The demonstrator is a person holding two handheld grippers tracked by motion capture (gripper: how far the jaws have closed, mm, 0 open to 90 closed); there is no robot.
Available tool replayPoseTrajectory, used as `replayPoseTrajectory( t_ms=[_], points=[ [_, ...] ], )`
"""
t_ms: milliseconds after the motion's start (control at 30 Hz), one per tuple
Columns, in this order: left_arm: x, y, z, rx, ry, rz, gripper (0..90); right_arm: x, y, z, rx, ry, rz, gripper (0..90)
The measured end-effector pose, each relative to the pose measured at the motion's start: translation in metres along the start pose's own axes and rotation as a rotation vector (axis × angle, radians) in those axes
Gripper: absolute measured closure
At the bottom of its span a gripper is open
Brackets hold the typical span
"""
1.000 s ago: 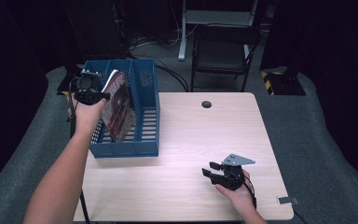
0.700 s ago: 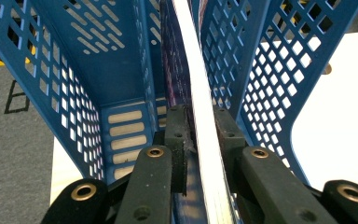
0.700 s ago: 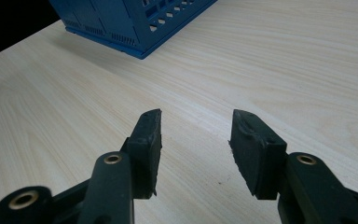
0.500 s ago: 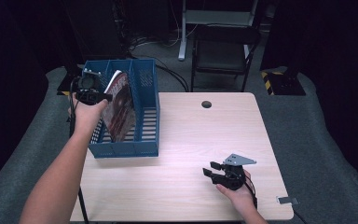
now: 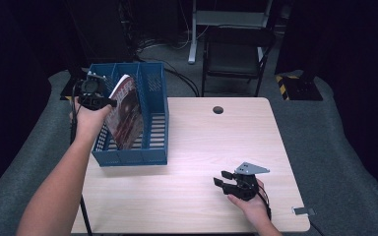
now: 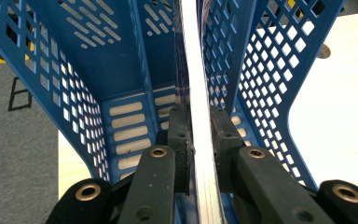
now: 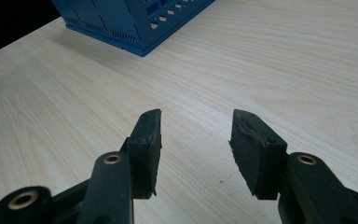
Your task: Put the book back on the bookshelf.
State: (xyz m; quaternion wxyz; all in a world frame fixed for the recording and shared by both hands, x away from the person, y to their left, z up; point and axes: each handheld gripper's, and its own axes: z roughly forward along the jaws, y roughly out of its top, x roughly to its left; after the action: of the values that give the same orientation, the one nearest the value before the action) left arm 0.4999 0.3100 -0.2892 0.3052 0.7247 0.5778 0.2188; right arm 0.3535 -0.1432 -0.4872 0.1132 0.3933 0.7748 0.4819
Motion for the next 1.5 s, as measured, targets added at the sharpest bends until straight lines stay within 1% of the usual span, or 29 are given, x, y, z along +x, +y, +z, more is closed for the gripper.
replayPoseTrajectory(
  t_ms=[67, 133, 200, 233, 267, 333, 433, 467, 533, 600, 667, 700, 800, 833, 967, 1033, 1067, 1100, 1133, 1167, 1200, 1300, 1400, 1467, 1500],
  points=[
    [0.0, 0.001, 0.0, 0.006, -0.005, 0.0, 82.4, 0.0, 0.0, 0.0, 0.003, -0.001, 0.005, 52.6],
    [0.0, 0.001, 0.001, 0.005, 0.006, -0.005, 82.8, 0.0, -0.001, 0.001, 0.002, -0.005, 0.0, 52.6],
    [0.0, 0.002, 0.001, 0.003, 0.013, -0.012, 83.0, 0.0, -0.001, 0.001, 0.005, 0.001, 0.0, 52.6],
    [0.002, 0.002, 0.001, 0.009, 0.013, -0.003, 83.1, -0.001, -0.001, 0.001, 0.005, -0.001, -0.002, 52.5],
    [0.002, 0.002, 0.001, 0.001, 0.012, -0.018, 83.2, -0.001, -0.001, 0.001, 0.005, -0.001, -0.002, 52.5],
    [0.004, 0.002, 0.001, 0.0, 0.011, -0.028, 83.3, -0.001, -0.001, 0.001, 0.005, -0.001, -0.002, 52.5],
    [0.004, 0.002, 0.001, -0.001, 0.011, -0.024, 83.4, -0.001, -0.001, 0.001, 0.006, 0.0, -0.003, 52.5],
    [0.004, 0.003, 0.001, -0.004, 0.011, -0.021, 83.5, -0.001, -0.001, 0.001, -0.002, -0.005, 0.0, 52.5],
    [0.004, 0.003, 0.002, -0.016, 0.01, -0.026, 83.5, -0.001, -0.001, 0.001, -0.003, -0.006, 0.0, 52.5],
    [0.004, 0.005, 0.003, -0.013, 0.007, -0.019, 83.6, -0.001, -0.001, 0.001, 0.0, -0.005, -0.001, 52.5],
    [0.004, 0.007, 0.004, -0.019, 0.009, -0.023, 83.6, -0.001, -0.001, 0.001, -0.001, -0.005, 0.0, 52.5],
    [0.004, 0.008, 0.004, -0.013, 0.009, -0.022, 83.7, -0.001, -0.001, 0.001, 0.004, -0.002, -0.004, 52.5],
    [0.004, 0.011, 0.005, -0.039, 0.021, -0.038, 83.7, -0.001, 0.0, 0.0, 0.002, -0.002, 0.001, 52.4],
    [0.005, 0.012, 0.005, -0.037, 0.018, -0.038, 83.8, -0.002, 0.0, 0.0, 0.003, -0.004, 0.005, 52.3],
    [0.004, 0.016, 0.006, -0.059, 0.029, -0.052, 83.8, -0.003, -0.001, -0.001, 0.0, -0.004, 0.001, 52.3],
    [0.004, 0.019, 0.005, -0.069, 0.032, -0.055, 83.8, -0.002, -0.001, -0.002, -0.003, -0.002, 0.011, 52.3],
    [0.004, 0.02, 0.005, -0.07, 0.035, -0.055, 83.8, -0.003, -0.001, -0.002, -0.006, 0.002, 0.002, 52.3],
    [0.004, 0.021, 0.005, -0.077, 0.037, -0.059, 83.8, -0.003, -0.001, -0.002, -0.008, -0.006, 0.007, 52.3],
    [0.004, 0.022, 0.005, -0.07, 0.038, -0.057, 83.8, -0.003, 0.0, -0.002, -0.006, -0.004, 0.007, 52.3],
    [0.003, 0.023, 0.005, -0.085, 0.04, -0.066, 83.8, -0.003, 0.0, -0.002, -0.009, -0.003, 0.007, 52.3],
    [0.004, 0.024, 0.005, -0.085, 0.043, -0.061, 83.8, -0.003, 0.0, -0.002, -0.011, -0.008, 0.005, 52.3],
    [0.004, 0.026, 0.005, -0.098, 0.054, -0.069, 83.7, -0.003, 0.0, -0.003, -0.011, -0.006, 0.007, 52.3],
    [0.005, 0.028, 0.006, -0.117, 0.062, -0.09, 83.8, -0.003, 0.0, -0.003, -0.01, -0.005, 0.007, 52.3],
    [0.006, 0.028, 0.007, -0.129, 0.076, -0.102, 83.7, -0.003, 0.0, -0.004, -0.011, -0.004, 0.008, 52.3],
    [0.006, 0.029, 0.007, -0.125, 0.077, -0.108, 83.7, -0.003, 0.0, -0.004, -0.014, -0.006, 0.009, 52.3]
  ],
)
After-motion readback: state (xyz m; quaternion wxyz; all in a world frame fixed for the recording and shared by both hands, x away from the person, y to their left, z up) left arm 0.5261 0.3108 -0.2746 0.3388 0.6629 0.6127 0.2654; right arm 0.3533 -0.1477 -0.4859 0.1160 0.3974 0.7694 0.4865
